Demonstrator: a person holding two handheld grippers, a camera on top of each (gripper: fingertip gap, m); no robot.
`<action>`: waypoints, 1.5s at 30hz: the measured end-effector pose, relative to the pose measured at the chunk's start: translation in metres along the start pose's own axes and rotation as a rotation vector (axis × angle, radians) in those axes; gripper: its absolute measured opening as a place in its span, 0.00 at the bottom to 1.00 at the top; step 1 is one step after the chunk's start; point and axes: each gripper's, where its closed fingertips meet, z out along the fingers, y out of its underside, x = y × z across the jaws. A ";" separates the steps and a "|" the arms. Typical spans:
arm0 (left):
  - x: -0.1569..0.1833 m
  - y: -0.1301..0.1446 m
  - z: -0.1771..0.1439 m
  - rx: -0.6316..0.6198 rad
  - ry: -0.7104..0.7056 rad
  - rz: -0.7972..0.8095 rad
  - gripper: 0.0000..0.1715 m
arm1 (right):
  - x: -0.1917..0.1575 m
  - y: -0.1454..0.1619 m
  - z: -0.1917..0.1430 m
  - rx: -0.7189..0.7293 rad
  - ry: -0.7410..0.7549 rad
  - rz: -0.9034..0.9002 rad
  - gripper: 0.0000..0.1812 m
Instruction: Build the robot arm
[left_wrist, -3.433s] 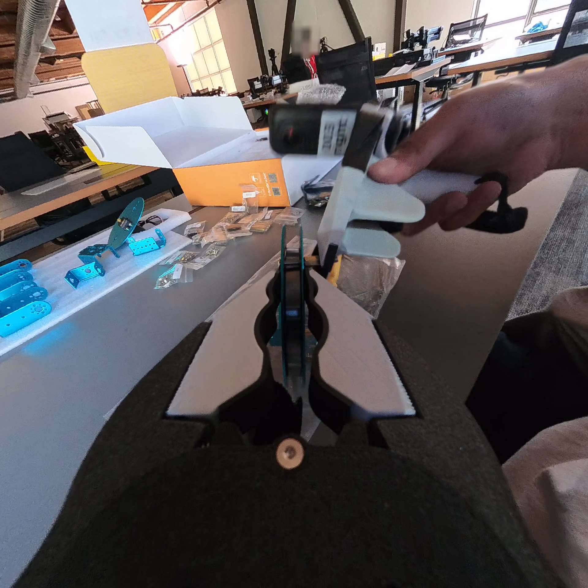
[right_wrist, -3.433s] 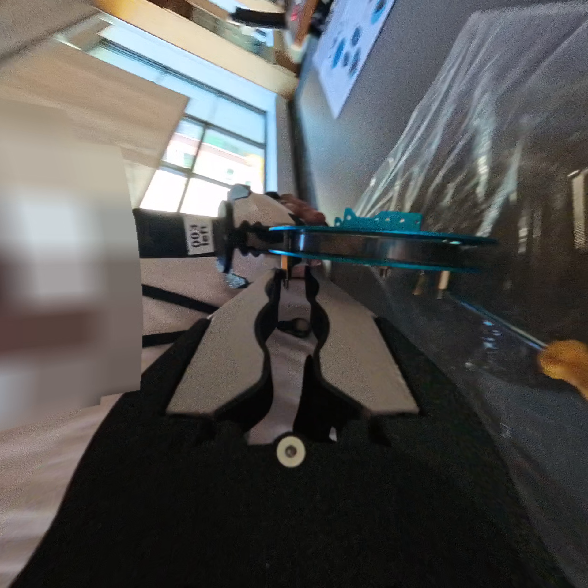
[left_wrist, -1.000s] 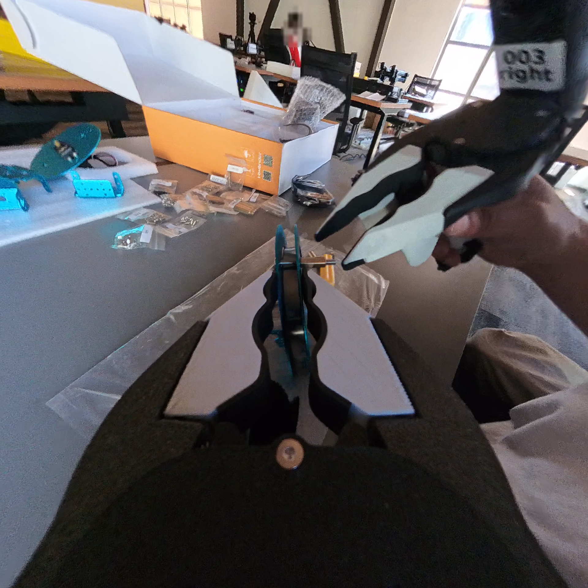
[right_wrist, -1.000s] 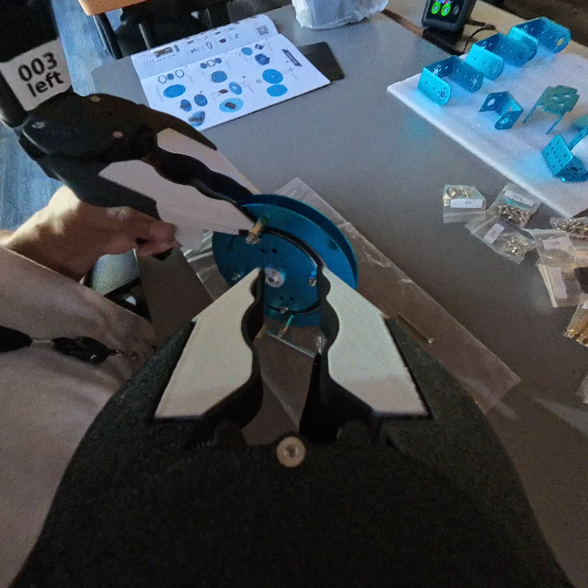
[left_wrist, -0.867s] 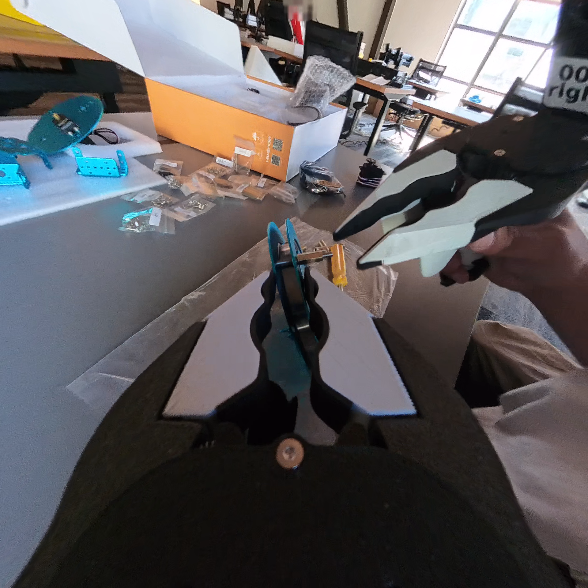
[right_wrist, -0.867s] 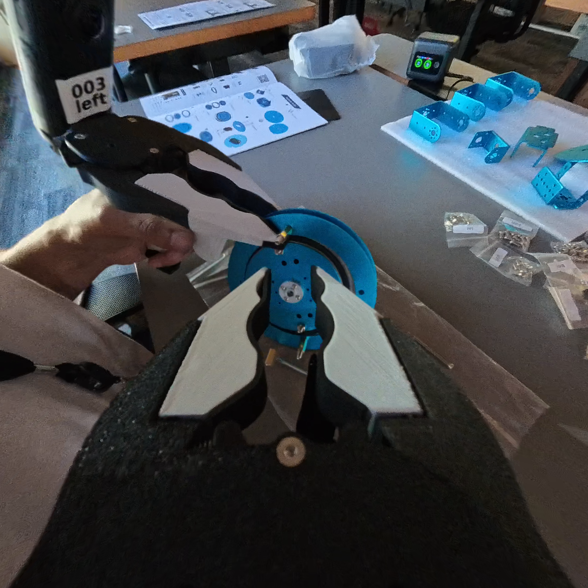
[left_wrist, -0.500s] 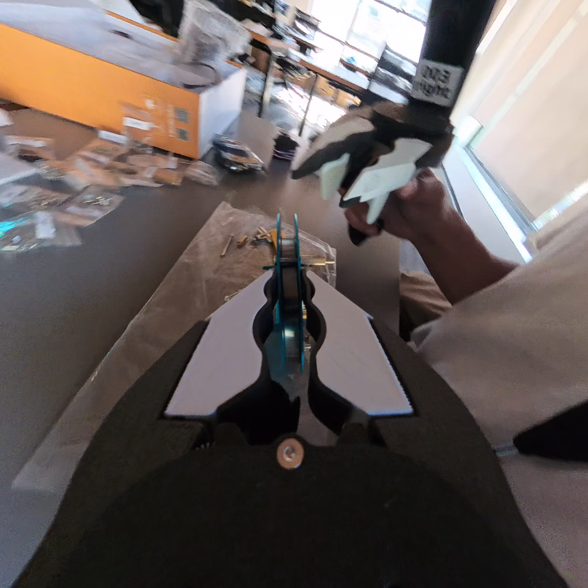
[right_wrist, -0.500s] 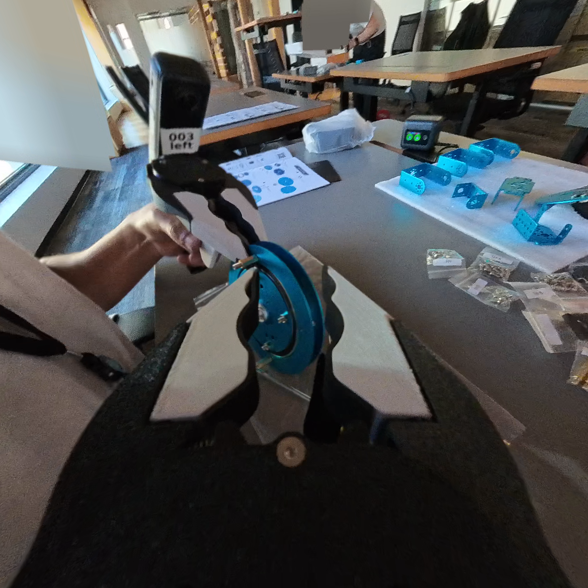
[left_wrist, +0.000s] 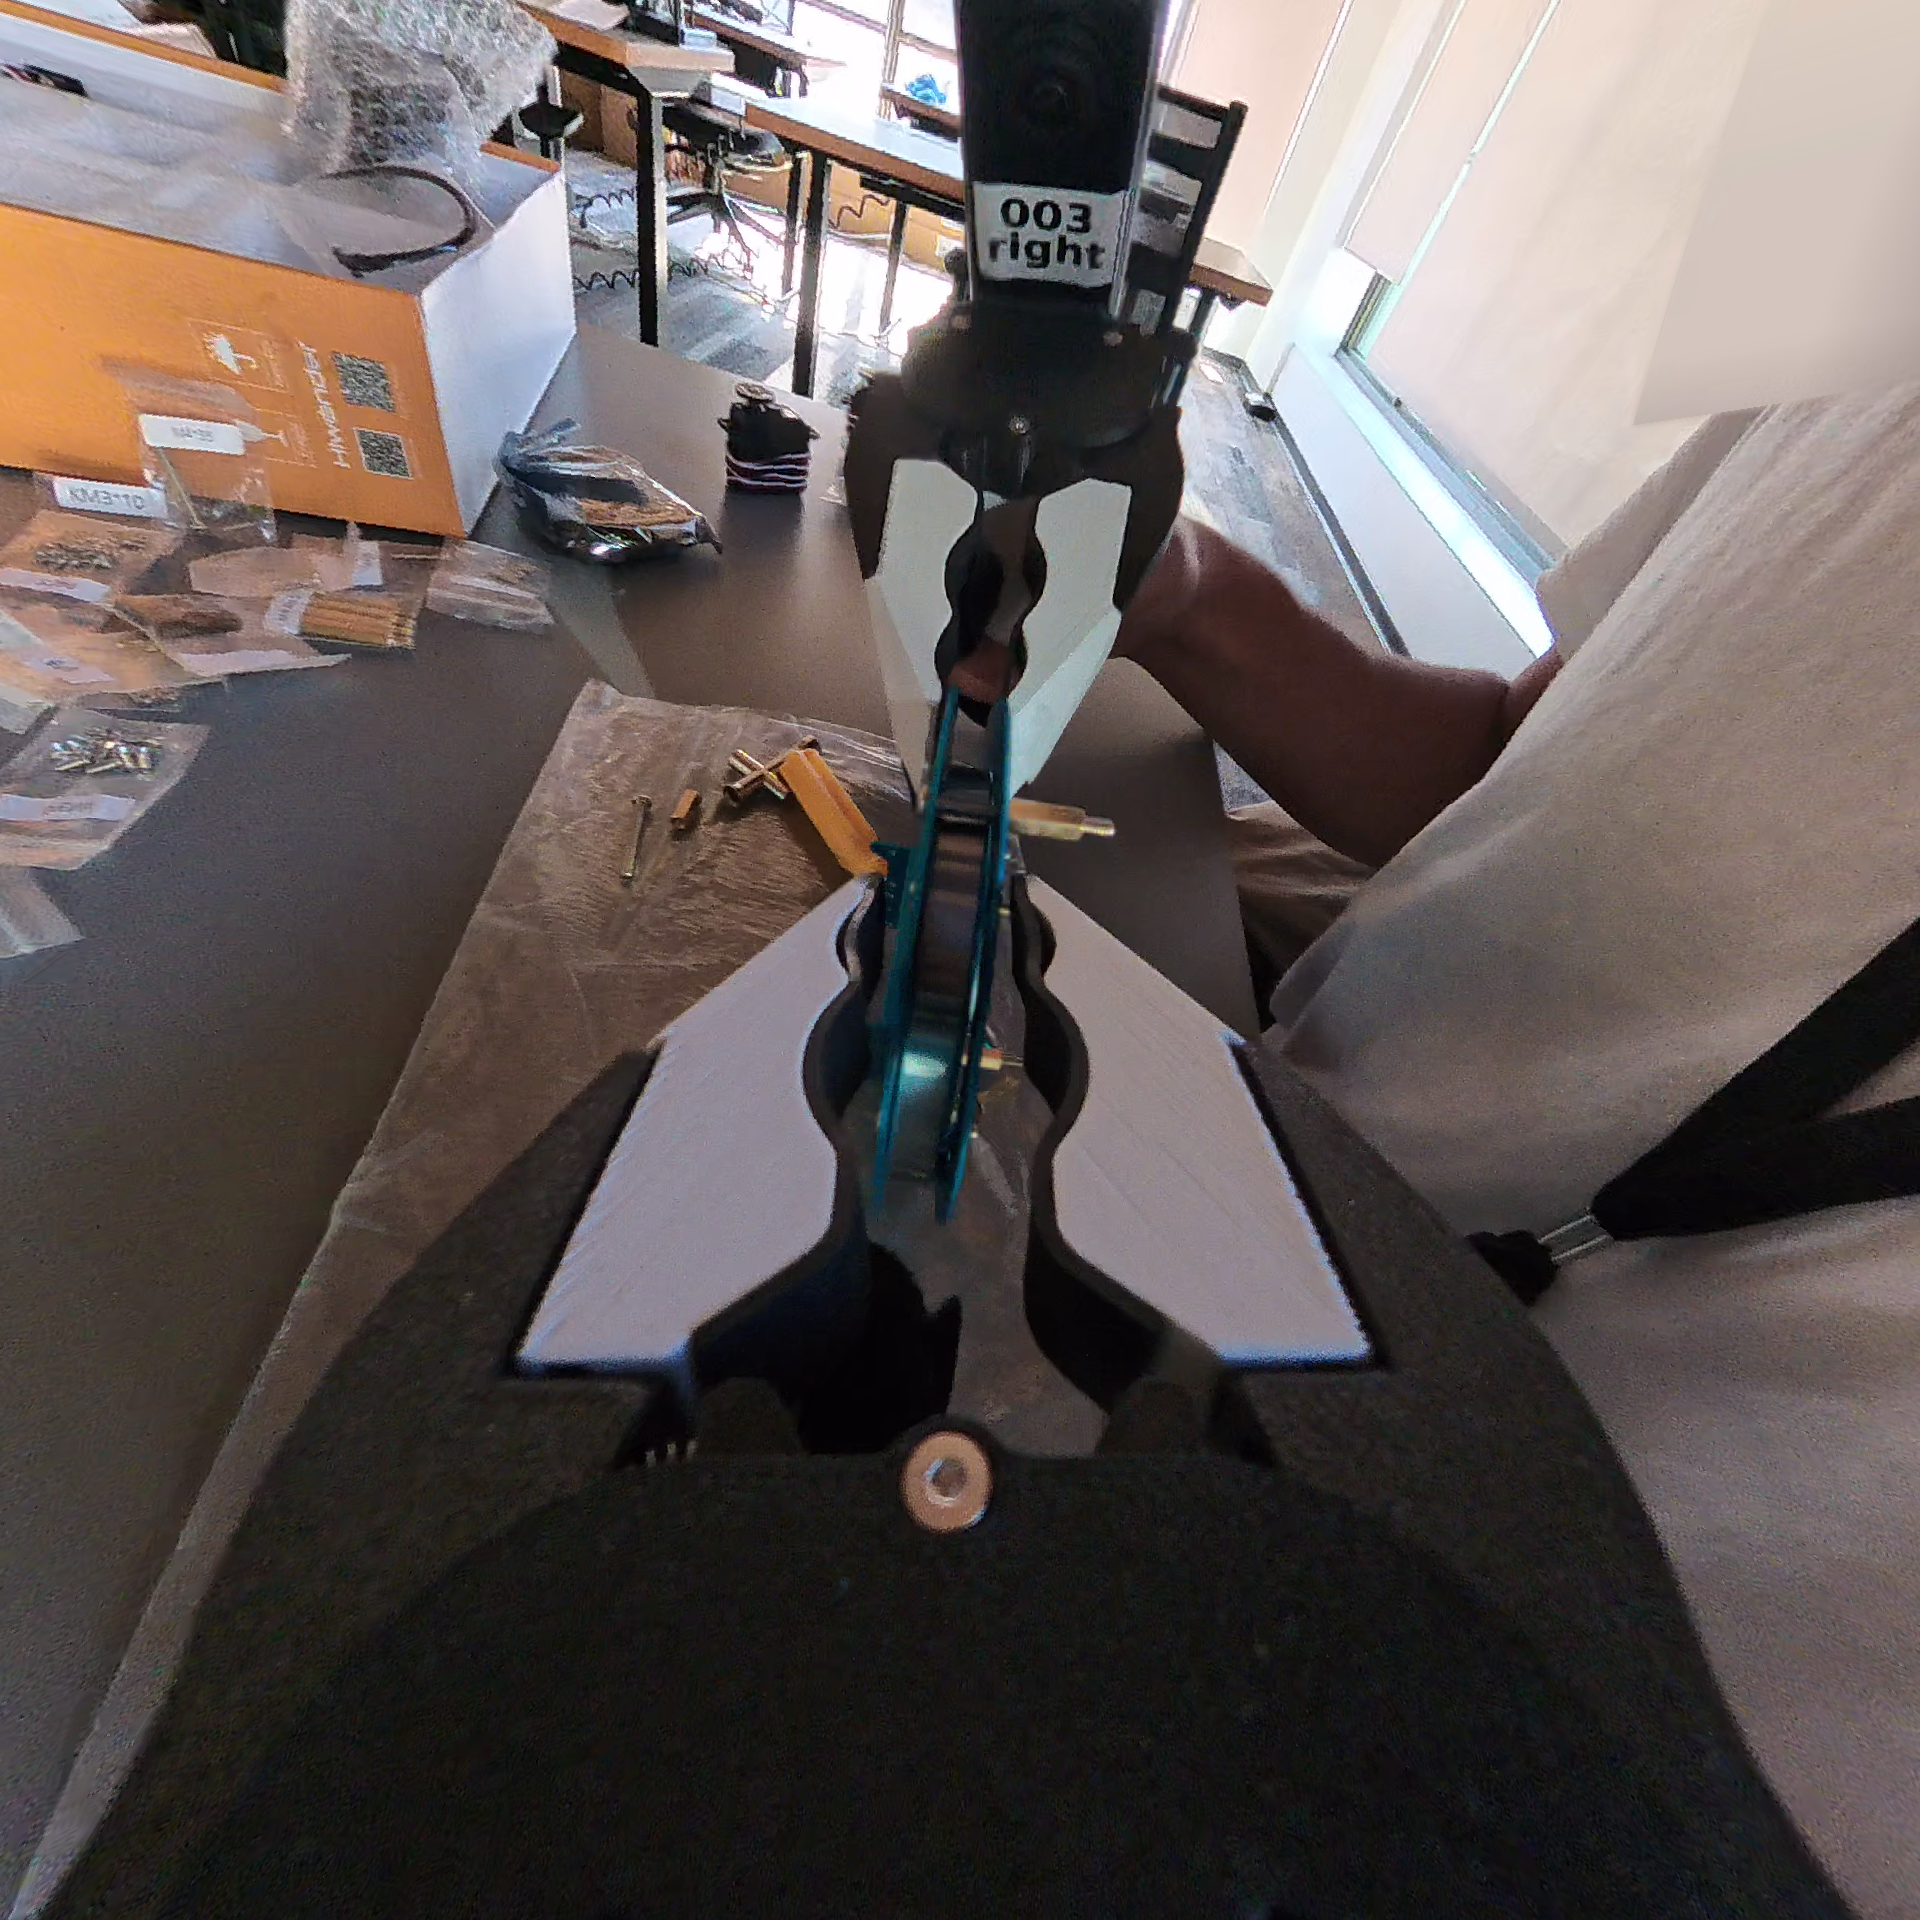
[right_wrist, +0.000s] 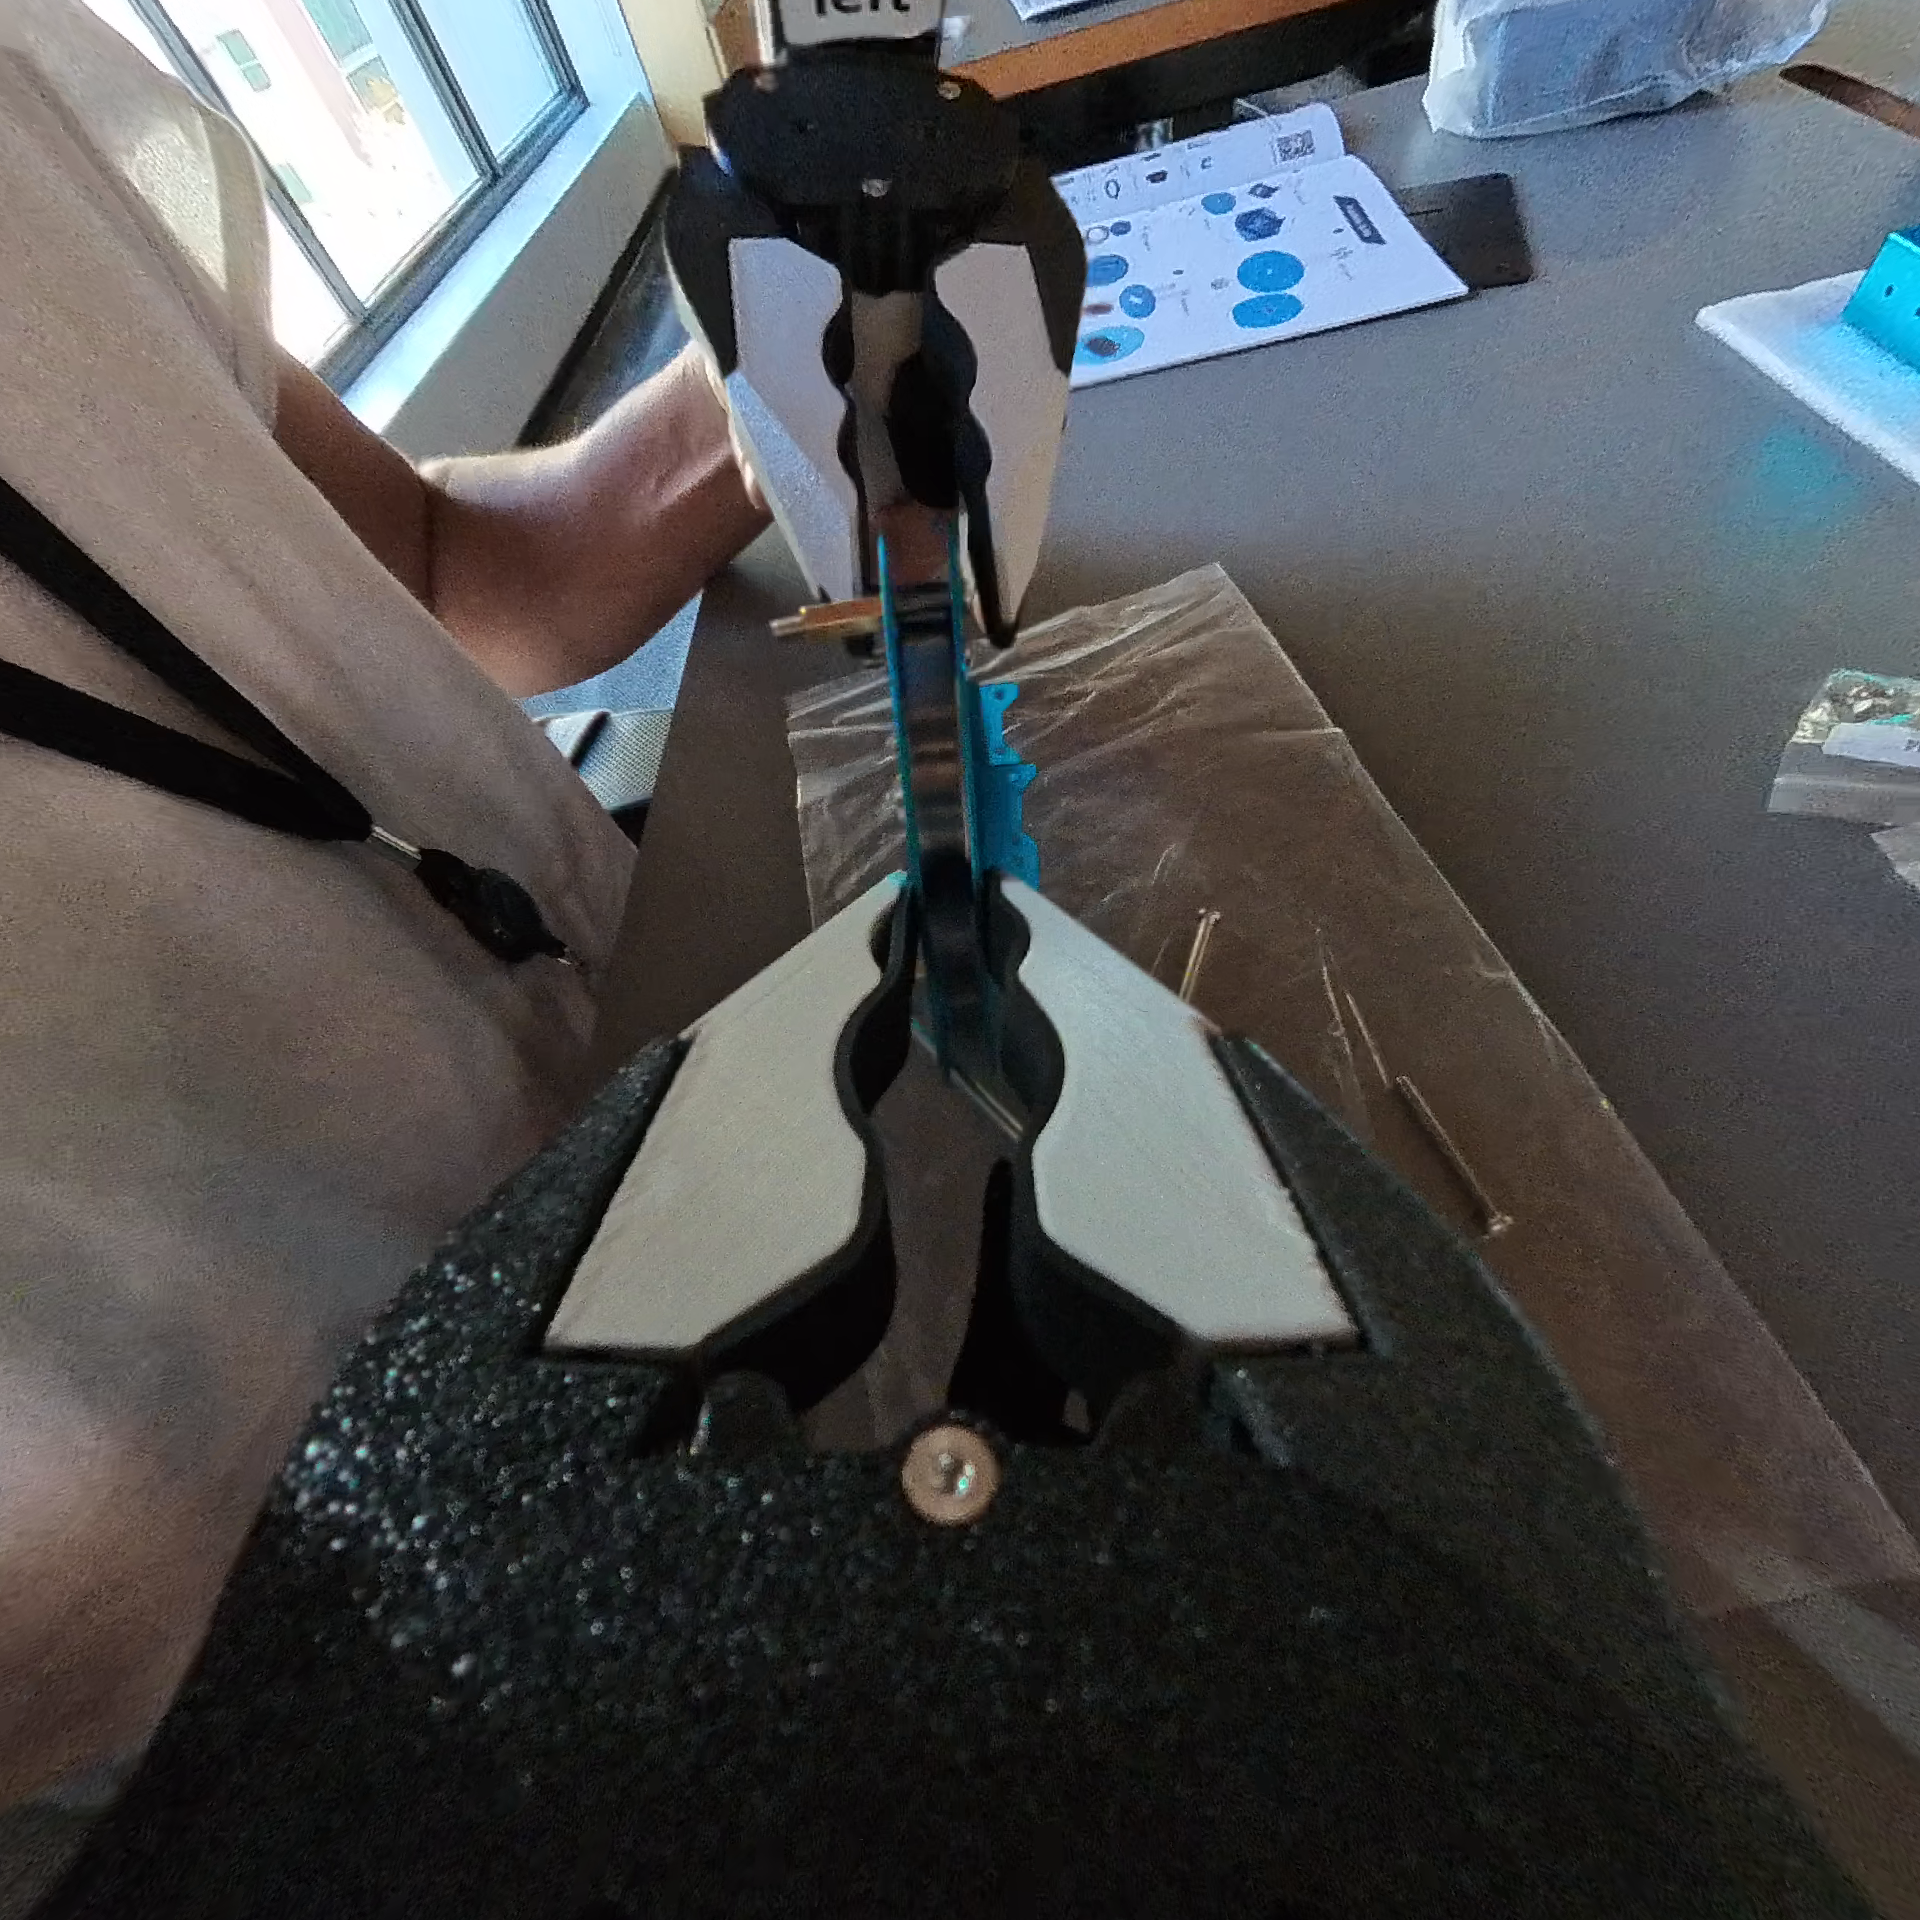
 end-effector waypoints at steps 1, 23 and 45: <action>-0.001 0.001 -0.002 -0.006 0.002 -0.004 0.14 | 0.002 0.002 -0.001 0.001 -0.006 0.010 0.05; 0.005 0.004 -0.008 -0.110 0.014 0.066 0.08 | -0.001 0.001 0.001 0.040 -0.059 0.031 0.07; 0.009 0.000 -0.008 0.029 -0.340 -0.061 0.10 | 0.005 -0.032 0.012 0.162 0.590 0.129 0.01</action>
